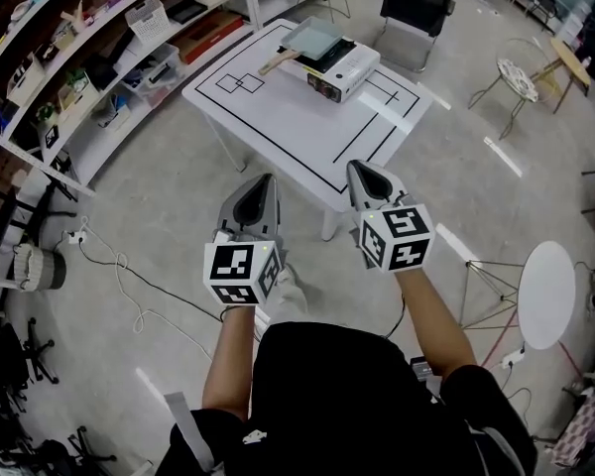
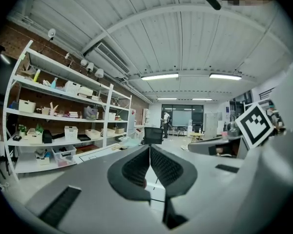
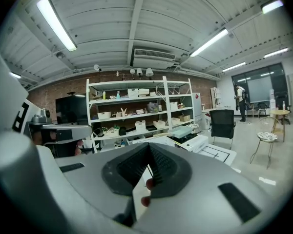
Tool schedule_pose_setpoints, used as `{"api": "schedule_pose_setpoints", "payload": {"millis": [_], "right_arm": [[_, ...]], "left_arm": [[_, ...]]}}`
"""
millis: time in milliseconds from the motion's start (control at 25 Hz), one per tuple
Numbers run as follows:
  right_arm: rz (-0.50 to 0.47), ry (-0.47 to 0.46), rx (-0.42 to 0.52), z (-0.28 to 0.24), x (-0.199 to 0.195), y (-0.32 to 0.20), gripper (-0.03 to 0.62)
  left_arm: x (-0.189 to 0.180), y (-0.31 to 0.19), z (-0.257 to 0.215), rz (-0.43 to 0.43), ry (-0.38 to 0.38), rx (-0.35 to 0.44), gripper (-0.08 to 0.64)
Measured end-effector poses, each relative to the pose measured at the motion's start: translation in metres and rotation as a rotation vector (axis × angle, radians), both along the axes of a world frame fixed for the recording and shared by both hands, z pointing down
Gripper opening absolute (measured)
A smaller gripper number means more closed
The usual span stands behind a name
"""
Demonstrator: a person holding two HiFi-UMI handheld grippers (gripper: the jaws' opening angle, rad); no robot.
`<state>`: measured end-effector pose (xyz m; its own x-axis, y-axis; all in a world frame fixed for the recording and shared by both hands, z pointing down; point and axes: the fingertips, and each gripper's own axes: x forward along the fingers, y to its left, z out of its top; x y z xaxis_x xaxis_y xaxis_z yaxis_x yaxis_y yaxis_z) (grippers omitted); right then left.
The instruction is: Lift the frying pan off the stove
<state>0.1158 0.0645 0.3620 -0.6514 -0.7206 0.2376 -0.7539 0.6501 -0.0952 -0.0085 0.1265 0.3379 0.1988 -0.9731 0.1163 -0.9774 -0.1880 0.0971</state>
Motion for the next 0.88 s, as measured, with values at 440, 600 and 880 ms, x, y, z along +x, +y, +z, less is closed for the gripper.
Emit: {"api": "schedule_pose_setpoints", "payload": {"millis": [440,600,880], "right_arm": [[0.033,0.031,-0.014,-0.007,-0.075,-0.093,0.0],[0.045,0.027,-0.013,-0.01,-0.103,-0.122,0.0],[0.083,0.019,-0.009,-0.013,-0.139,-0.161,0.0]], "left_arm": [[-0.074,-0.098,-0.007,0.054,0.007,-0.022,0.012],[-0.102,-0.128,-0.006,0.072,0.005,-0.031,0.012],[-0.137,-0.165,-0.001,0.111,0.005,-0.038,0.012]]}}
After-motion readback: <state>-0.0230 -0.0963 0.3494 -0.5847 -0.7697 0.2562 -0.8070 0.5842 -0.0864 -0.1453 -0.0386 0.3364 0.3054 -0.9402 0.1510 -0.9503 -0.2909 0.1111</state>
